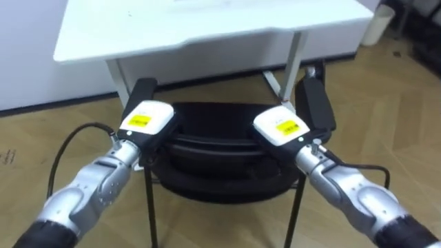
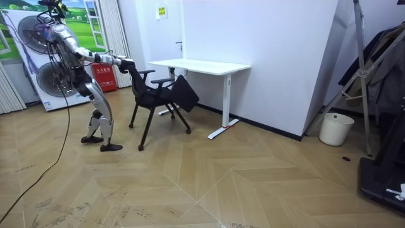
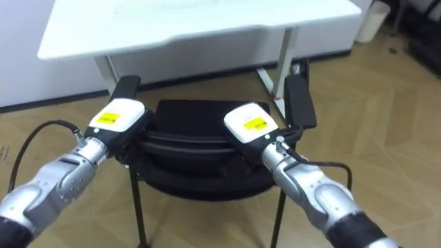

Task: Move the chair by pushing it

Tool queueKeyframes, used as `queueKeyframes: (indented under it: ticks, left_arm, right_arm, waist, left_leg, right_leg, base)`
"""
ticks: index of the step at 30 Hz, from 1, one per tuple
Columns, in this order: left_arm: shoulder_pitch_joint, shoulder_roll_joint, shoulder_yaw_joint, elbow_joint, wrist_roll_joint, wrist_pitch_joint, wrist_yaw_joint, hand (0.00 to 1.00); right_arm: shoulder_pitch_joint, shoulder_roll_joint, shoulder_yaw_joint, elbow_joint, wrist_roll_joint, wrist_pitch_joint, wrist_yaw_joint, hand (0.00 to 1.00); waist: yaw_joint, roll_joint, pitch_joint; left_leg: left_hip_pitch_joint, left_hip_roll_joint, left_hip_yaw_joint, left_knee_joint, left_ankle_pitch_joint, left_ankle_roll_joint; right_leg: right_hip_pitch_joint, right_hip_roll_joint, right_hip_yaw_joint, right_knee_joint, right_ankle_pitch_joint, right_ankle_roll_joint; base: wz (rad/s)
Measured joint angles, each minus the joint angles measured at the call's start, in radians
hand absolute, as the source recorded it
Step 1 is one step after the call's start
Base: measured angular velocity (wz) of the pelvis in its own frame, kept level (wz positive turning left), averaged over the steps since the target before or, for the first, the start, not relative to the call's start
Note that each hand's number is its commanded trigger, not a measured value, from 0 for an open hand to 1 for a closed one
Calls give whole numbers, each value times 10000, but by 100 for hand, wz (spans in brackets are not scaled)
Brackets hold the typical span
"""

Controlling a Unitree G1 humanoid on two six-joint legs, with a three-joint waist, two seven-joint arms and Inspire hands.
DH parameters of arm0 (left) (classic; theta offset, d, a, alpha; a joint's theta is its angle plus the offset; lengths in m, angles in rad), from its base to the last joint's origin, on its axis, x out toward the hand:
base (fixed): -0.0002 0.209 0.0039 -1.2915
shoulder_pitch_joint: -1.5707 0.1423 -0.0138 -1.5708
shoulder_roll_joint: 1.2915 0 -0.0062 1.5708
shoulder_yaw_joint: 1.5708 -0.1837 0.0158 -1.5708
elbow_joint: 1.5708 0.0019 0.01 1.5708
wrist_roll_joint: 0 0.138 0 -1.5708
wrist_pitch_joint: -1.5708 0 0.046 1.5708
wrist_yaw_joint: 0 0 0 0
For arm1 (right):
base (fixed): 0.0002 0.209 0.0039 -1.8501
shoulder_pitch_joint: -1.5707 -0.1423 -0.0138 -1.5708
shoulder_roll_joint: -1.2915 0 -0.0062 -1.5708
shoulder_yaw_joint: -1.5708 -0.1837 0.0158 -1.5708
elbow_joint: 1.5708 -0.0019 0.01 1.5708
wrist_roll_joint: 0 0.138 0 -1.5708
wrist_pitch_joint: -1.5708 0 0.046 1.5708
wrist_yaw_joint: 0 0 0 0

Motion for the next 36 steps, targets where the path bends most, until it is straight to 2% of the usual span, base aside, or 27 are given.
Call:
queueKeyframes:
  ticks: [2,3,4,5,7,10,11,12,13,14,15,16,17,18,19,21,22,28,31,32,33,34,35,36]
  left_arm:
    - [0,-114,35,71,161,-34,90,100]
    - [-56,-167,34,177,245,-46,206,100]
    - [-69,-199,27,208,267,-45,249,100]
    - [-3,-204,-4,218,282,-44,387,100]
    - [-29,-276,-59,318,324,-44,690,100]
    - [-35,-466,-121,415,446,40,840,100]
    - [73,-475,-150,371,444,52,850,100]
    - [216,-469,-191,230,445,132,850,100]
    - [286,-449,-196,139,448,148,849,100]
    - [441,-433,-200,-52,449,179,845,100]
    - [558,-380,-192,-212,444,220,826,100]
    - [584,-364,-188,-239,446,226,826,100]
    - [602,-336,-164,-243,449,228,825,100]
    - [611,-370,-115,-246,449,232,824,100]
    - [608,-374,-102,-243,449,241,823,100]
    - [609,-413,-58,-242,445,270,823,100]
    - [608,-422,-56,-245,444,278,823,100]
    - [684,-342,113,-713,474,374,659,100]
    - [855,-368,234,-980,492,453,571,100]
    - [830,-435,229,-937,454,470,571,100]
    - [765,-465,139,-831,393,481,570,100]
    - [725,-482,116,-802,381,480,569,100]
    - [679,-508,100,-733,381,479,567,100]
    - [665,-488,52,-666,380,459,558,100]
  right_arm:
    - [37,25,-65,124,-24,-52,-82,100]
    - [42,52,-130,250,-17,-102,-165,100]
    - [45,52,-139,287,-22,-113,-181,100]
    - [39,36,-199,292,-36,-158,-207,100]
    - [16,-2,-253,295,-41,-170,-306,100]
    - [159,-34,-293,359,-179,-183,-419,100]
    - [254,-35,-292,353,-231,-200,-482,100]
    - [392,-45,-290,267,-266,-204,-487,100]
    - [458,-67,-291,200,-266,-203,-497,100]
    - [561,-65,-287,115,-267,-204,-501,100]
    - [602,-58,-285,65,-283,-214,-503,100]
    - [624,-64,-287,48,-283,-214,-517,100]
    - [639,-79,-300,7,-329,-212,-522,100]
    - [639,-75,-326,-62,-410,-161,-518,100]
    - [638,-68,-327,-96,-456,-125,-505,100]
    - [638,-76,-334,-177,-566,-67,-518,100]
    - [638,-85,-334,-192,-580,-55,-524,100]
    - [715,-144,-454,-620,-690,86,-489,100]
    - [723,-187,-524,-740,-778,37,-484,100]
    - [687,-259,-518,-735,-701,12,-484,100]
    - [668,-269,-508,-671,-694,13,-492,100]
    - [663,-266,-507,-645,-695,10,-498,100]
    - [667,-244,-506,-587,-696,0,-502,100]
    - [739,-200,-507,-542,-695,0,-516,100]
  waist:
    - [-8,-67,47]
    - [-7,-139,95]
    - [-51,-156,94]
    - [-175,-189,95]
    - [-249,-223,126]
    - [-283,-260,103]
    - [-242,-280,80]
    - [-202,-305,15]
    - [-194,-332,-4]
    - [-141,-371,-82]
    - [-147,-369,-100]
    - [-152,-353,-141]
    - [-149,-319,-224]
    - [-148,-311,-234]
    - [-148,-311,-234]
    - [-189,-409,-196]
    - [-203,-426,-193]
    - [-173,-564,-153]
    - [-177,-570,-147]
    - [-138,-571,-137]
    - [-177,-515,-129]
    - [-188,-462,-85]
    - [-211,-432,-44]
    - [-258,-406,-50]
  left_leg:
    - [-166,124,-5,568,277,-46]
    - [-188,173,10,732,481,-74]
    - [-206,190,10,743,564,-75]
    - [-319,249,31,713,622,-68]
    - [-643,299,286,359,515,-16]
    - [-1517,70,477,-800,556,-23]
    - [-1780,-92,570,-1570,637,11]
    - [-2033,-264,632,-2471,993,155]
    - [-2120,-384,640,-2934,1242,234]
    - [-2247,-540,686,-3686,1966,337]
    - [-2223,-651,738,-4362,2695,404]
    - [-2178,-705,729,-4601,3013,416]
    - [-2011,-763,731,-4942,3537,409]
    - [-1829,-900,736,-5079,3846,591]
    - [-1714,-943,767,-5062,3869,606]
    - [-1497,-1264,880,-5178,3779,718]
    - [-1470,-1304,882,-5178,3745,744]
    - [-1350,-1615,1211,-4964,3153,927]
    - [-1342,-1770,1576,-4571,2637,1095]
    - [-1253,-1874,1724,-4479,2451,1187]
    - [-1160,-1923,1791,-4378,2280,1292]
    - [-1127,-1932,1776,-4295,2168,1340]
    - [-1019,-1921,1767,-4150,1933,1409]
    - [-914,-1923,1727,-4024,1719,1480]
  right_leg:
    - [339,3,-290,-15,-195,-79]
    - [546,1,-401,-85,-282,-87]
    - [658,2,-502,-194,-288,-92]
    - [779,-12,-686,-414,-289,-95]
    - [912,-32,-838,-731,-243,-99]
    - [1330,-72,-1061,-1267,-207,-15]
    - [1441,-88,-1061,-1433,-221,44]
    - [1596,-99,-1059,-1599,-236,123]
    - [1650,-131,-1063,-1629,-235,127]
    - [1723,-159,-1016,-1690,-245,151]
    - [1868,-151,-981,-1789,-243,216]
    - [1889,-152,-950,-1799,-263,266]
    - [1914,-155,-818,-1792,-312,358]
    - [1980,-213,-668,-1780,-380,479]
    - [1995,-294,-620,-1787,-415,545]
    - [2163,-513,-471,-1901,-505,773]
    - [2212,-554,-461,-1958,-511,819]
    - [2431,-913,-304,-2124,-678,1183]
    - [2466,-1251,-278,-1737,-845,1405]
    - [2291,-1480,-125,-1194,-977,1548]
    - [2059,-1670,-105,-227,-956,1591]
    - [1903,-1786,-48,302,-896,1675]
    - [1571,-1968,209,1246,-696,1735]
    - [1279,-2054,403,1977,-370,1726]
  base:
    - [40]
    - [41]
    - [51]
    - [52]
    - [38]
    - [17]
    - [-7]
    - [-9]
    - [-18]
    - [-20]
    - [-16]
    - [-9]
    - [-11]
    - [-16]
    - [-15]
    - [-8]
    - [-3]
    - [-7]
    - [-14]
    - [-14]
    - [-10]
    - [0]
    - [5]
    - [0]
